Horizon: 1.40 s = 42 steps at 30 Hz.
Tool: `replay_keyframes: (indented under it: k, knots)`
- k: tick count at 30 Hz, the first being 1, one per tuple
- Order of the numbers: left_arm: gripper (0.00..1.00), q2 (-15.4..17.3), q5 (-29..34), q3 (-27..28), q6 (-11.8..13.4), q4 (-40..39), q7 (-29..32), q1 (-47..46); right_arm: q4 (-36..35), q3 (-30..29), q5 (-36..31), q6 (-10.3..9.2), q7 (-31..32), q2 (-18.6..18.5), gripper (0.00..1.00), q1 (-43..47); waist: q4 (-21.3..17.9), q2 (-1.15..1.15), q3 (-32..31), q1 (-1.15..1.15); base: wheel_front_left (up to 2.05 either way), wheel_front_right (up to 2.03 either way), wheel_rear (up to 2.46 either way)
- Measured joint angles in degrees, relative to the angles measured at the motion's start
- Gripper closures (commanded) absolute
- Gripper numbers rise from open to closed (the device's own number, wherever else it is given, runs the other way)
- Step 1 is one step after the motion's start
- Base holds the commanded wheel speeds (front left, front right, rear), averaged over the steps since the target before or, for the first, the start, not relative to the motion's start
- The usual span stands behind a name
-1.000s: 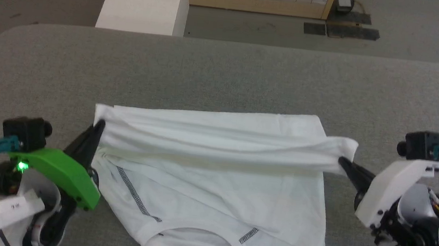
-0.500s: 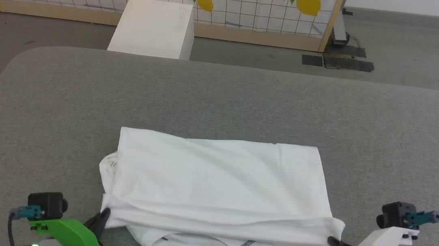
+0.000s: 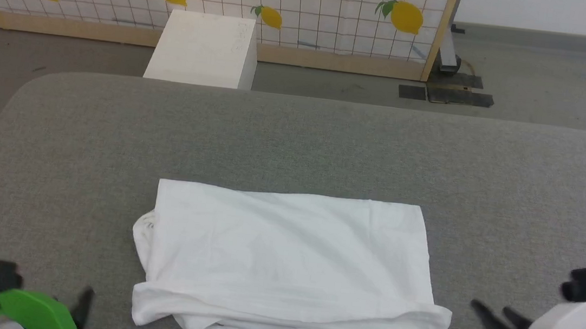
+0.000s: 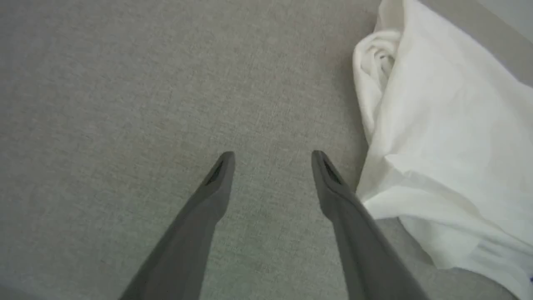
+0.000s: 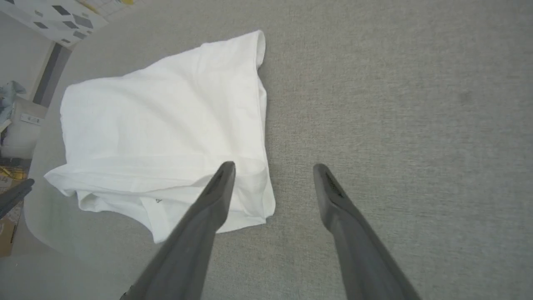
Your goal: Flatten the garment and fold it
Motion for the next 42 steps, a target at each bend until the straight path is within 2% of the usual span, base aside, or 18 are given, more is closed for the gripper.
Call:
replay_keyframes:
  k: [3, 6, 10, 12, 17, 19, 20, 26, 31, 32, 33, 34, 41, 42]
  knots:
    - [0.0, 0.74, 0.47, 4.39, 0.93, -4.5, -5.77, -0.09, -1.32, -3.23, 0.58, 0.0, -0.22, 0.41, 0.0, -2.65, 0.1, 0.0, -0.25, 0.0, 0.0, 0.0, 0.0]
    - [0.0, 0.93, 3.58, 7.03, 0.26, -7.3, -14.33, -0.97, 0.18, -3.38, 0.18, 0.0, 0.87, 0.7, 0.0, -6.45, 0.12, 0.0, -0.21, 0.0, 0.0, 0.0, 0.0]
    - [0.0, -0.01, 8.72, 7.75, -2.22, -8.4, -26.87, -4.59, 6.22, -0.22, -1.96, 0.0, 4.16, 0.41, 0.0, -10.73, 0.26, 0.0, 0.62, 0.0, 0.0, 0.0, 0.0]
    - [0.0, -1.14, 11.69, 7.71, -2.99, -8.27, -30.45, -6.28, 9.59, 2.24, -2.85, 0.0, 5.87, -0.47, 0.0, -12.36, 0.41, 0.0, 1.36, 0.0, 0.0, 0.0, 0.0]
    - [0.0, -5.42, 18.81, 9.71, -5.28, -9.42, -31.78, -9.36, 16.86, 4.95, -3.87, 0.0, 6.61, -1.8, 0.0, -15.89, 1.06, 0.0, 3.67, 0.0, 0.0, 0.0, 0.0]
    - [0.0, -7.44, 22.02, 11.16, -7.17, -10.72, -31.96, -10.09, 18.86, 6.09, -4.04, 0.0, 5.82, -1.8, 0.0, -16.77, 1.44, 0.0, 4.83, 0.0, 0.0, 0.0, 0.0]
    - [0.0, -10.35, 24.93, 12.87, -9.56, -10.77, -31.99, -10.15, 21.8, 8.09, -4.03, 0.0, 4.5, -1.68, 0.0, -17.89, 1.94, 0.0, 6.53, 0.0, 0.0, 0.0, 0.0]
    - [0.0, -14.39, 28.04, 14.92, -13.99, -9.01, -31.99, -10.26, 24.94, 12.38, -2.53, 0.0, 1.43, -1.44, 0.0, -21.18, 2.87, 0.0, 9.3, 0.01, 0.0, 0.0, 0.0]
    - [0.0, -16.86, 29.56, 16.52, -16.51, -7.73, -31.99, -10.71, 26.94, 15.04, -1.6, 0.0, -0.44, -1.54, 0.0, -23.35, 3.75, 0.0, 10.3, 0.01, 0.0, 0.0, 0.0]
    - [0.0, -17.29, 29.64, 16.93, -16.88, -7.4, -31.99, -10.81, 27.44, 15.36, -1.55, 0.0, -0.43, -1.72, 0.42, -23.68, 3.89, 0.0, 10.37, 0.0, 0.0, 0.0, 0.0]
    - [0.0, -17.71, 30.05, 17.28, -17.35, -7.03, -31.99, -10.82, 27.88, 15.5, -1.35, 0.0, -0.42, -2.05, 0.68, -24.09, 4.0, 0.0, 10.33, 0.01, 0.0, 0.0, 0.0]
    - [0.0, -18.02, 30.39, 17.51, -17.69, -6.79, -31.99, -10.82, 28.28, 15.37, -1.16, 0.0, -0.43, -2.23, 1.0, -24.32, 4.02, 0.0, 10.21, 0.01, 0.0, 0.0, 0.0]
    - [0.0, -19.85, 32.22, 18.75, -19.24, -6.11, -31.99, -10.79, 29.26, 11.47, -0.25, 0.05, 0.18, -5.6, 1.0, -24.29, 3.98, 0.0, 8.74, 0.01, 0.0, 0.0, 0.0]
    - [0.0, -20.09, 32.65, 19.16, -19.54, -6.04, -31.99, -10.76, 29.06, 8.01, -1.48, 0.04, 0.67, -8.16, 1.0, -24.25, 3.89, 0.0, 8.31, 0.01, 0.0, 0.0, 0.0]
